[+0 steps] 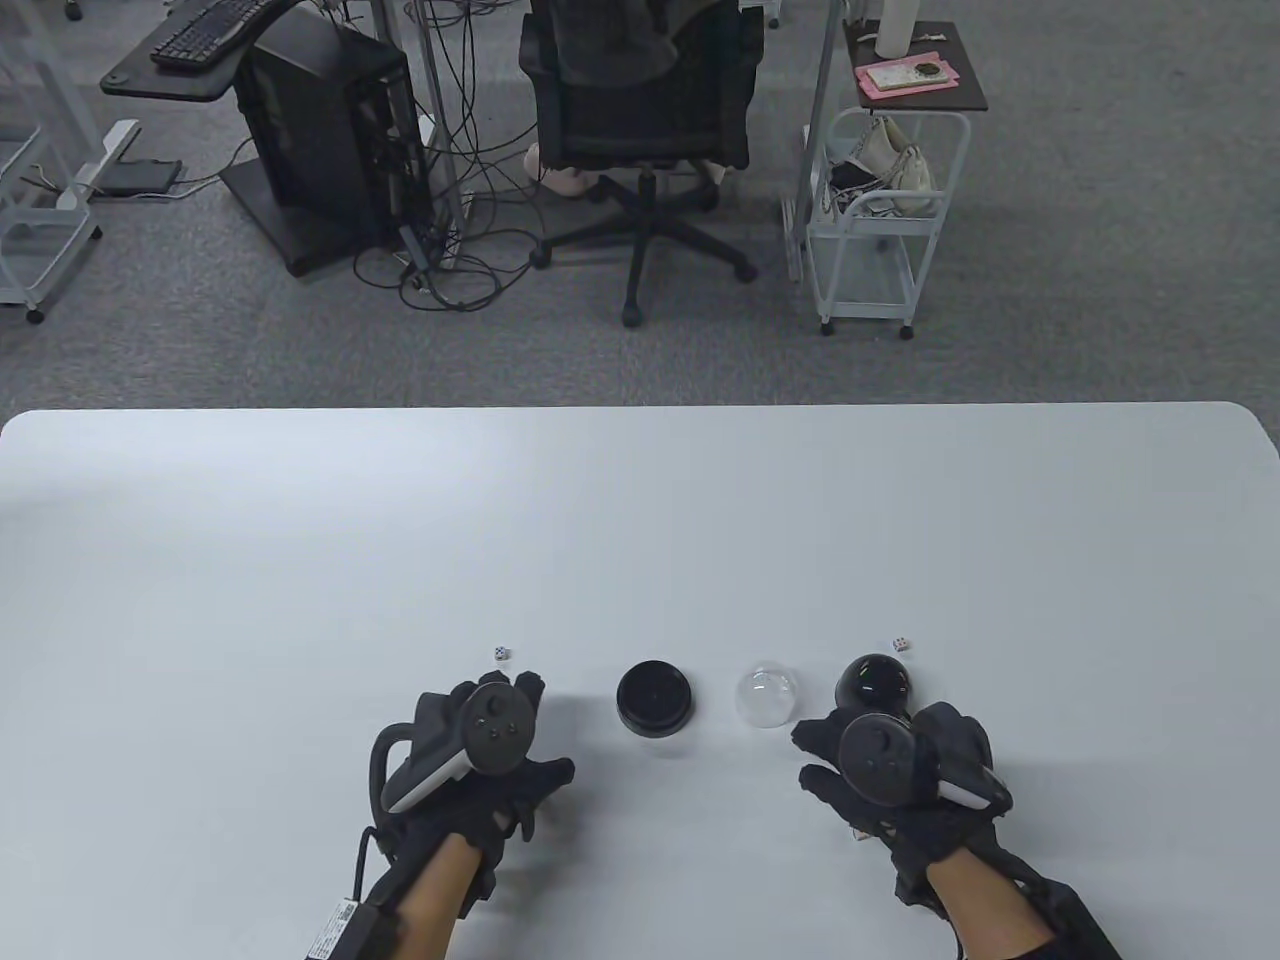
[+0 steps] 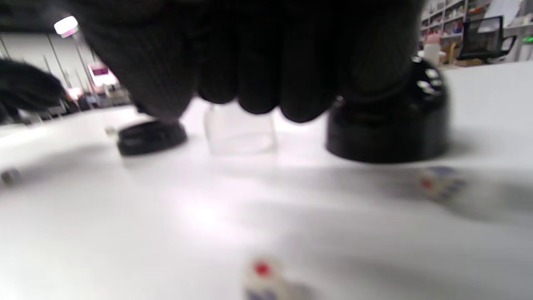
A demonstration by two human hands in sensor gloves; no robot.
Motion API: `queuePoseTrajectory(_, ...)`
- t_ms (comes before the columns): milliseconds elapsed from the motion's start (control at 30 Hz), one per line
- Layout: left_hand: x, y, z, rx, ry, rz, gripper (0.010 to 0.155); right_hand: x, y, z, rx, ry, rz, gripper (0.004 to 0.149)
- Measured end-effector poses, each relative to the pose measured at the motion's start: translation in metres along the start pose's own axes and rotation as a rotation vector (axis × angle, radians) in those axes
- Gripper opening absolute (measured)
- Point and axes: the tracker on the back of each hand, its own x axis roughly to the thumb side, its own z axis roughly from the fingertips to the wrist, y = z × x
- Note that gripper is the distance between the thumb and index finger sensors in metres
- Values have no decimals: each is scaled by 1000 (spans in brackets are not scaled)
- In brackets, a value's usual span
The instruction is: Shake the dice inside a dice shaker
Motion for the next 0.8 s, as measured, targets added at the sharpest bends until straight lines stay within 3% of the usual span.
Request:
queuePoseTrajectory(167, -18, -3, 1, 38, 14, 41, 86, -8, 11, 14, 148, 101, 66, 50)
queuePoseTrajectory(400, -15, -4, 4, 46, 5, 8, 82, -3, 30, 22, 249, 163, 92, 54)
queuePoseTrajectory(467, -14, -4, 6, 46, 2, 3, 80, 2, 33, 21, 179, 163, 157, 48)
queuePoseTrajectory(633, -14, -7, 6, 50, 3, 25, 79, 14, 29, 5, 149, 150, 202, 38)
queuePoseTrajectory(800, -14, -7, 7, 47, -4, 35, 79, 42, 5, -22, 6, 89, 113, 36)
